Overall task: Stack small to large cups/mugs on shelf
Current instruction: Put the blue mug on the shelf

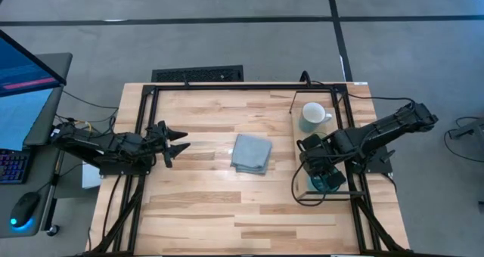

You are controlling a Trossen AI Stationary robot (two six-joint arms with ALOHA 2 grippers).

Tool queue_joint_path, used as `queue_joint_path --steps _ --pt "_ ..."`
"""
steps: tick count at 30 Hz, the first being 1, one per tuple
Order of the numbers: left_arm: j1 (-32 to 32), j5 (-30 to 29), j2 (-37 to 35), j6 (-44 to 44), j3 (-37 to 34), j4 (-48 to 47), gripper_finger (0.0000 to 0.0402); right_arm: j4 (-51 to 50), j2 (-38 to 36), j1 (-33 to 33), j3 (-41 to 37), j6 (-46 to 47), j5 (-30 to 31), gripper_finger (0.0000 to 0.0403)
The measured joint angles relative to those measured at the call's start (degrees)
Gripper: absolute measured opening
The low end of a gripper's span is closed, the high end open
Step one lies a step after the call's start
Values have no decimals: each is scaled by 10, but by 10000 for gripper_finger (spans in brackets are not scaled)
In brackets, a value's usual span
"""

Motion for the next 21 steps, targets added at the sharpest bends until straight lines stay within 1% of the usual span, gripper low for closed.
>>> queue_joint_path --steps 21 --pt "0 0 0 -1 0 -4 224 -3 -1 0 1 -8 3 97"
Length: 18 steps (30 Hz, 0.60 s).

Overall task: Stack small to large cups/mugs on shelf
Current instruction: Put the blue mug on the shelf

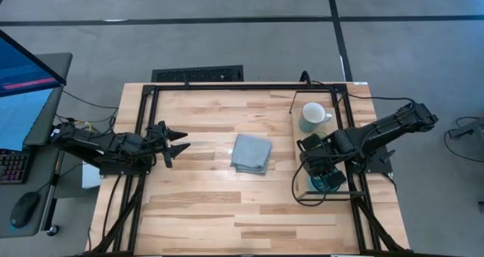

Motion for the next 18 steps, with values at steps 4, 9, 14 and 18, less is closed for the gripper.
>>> queue_joint_path --steps 4,9,14,18 --pt "0 0 0 0 0 0 224 17 0 0 0 -24 9 98" --pt "0 0 0 0 0 0 224 25 0 1 1 -41 11 98" --pt "0 1 0 -10 0 -3 224 28 0 1 1 -49 10 98" --pt "0 1 0 -12 0 -3 224 30 0 1 1 -72 10 98"
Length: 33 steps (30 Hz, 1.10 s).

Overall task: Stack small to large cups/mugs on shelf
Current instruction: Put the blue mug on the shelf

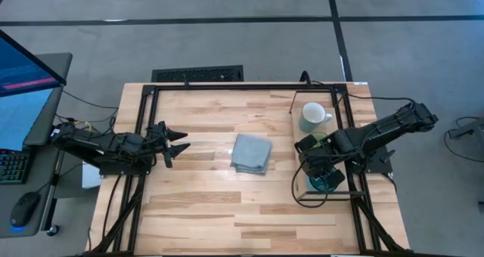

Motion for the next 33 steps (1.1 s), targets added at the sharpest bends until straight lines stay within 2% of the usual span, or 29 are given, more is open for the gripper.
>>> queue_joint_path --steps 10,16,21,33 --pt "0 0 0 -13 0 -1 224 12 0 0 0 -38 0 97" --pt "0 0 0 -14 0 -1 224 12 0 0 0 -72 -2 83" --pt "0 0 0 -14 0 -1 224 12 0 0 0 -74 -3 70" --pt "0 -1 0 -19 0 -1 224 19 0 0 0 -87 -3 68"
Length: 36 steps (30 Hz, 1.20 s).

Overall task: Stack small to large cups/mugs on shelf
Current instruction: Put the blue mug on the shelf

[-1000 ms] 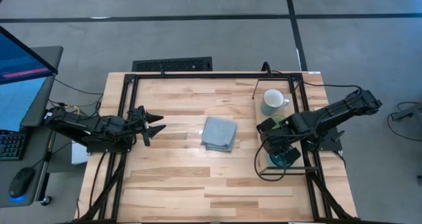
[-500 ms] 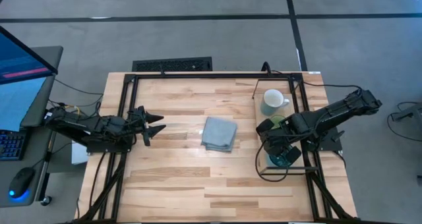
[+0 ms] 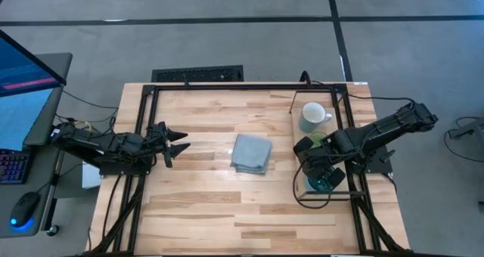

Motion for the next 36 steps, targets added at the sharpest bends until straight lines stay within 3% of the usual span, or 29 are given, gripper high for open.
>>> queue_joint_path --steps 13,21,36 --pt "0 0 0 0 0 -3 224 4 0 0 0 79 0 68" --pt "0 0 0 -32 0 -26 224 4 0 0 0 82 0 68" --pt "0 0 0 -37 0 -29 224 -1 0 2 0 -30 -2 68"
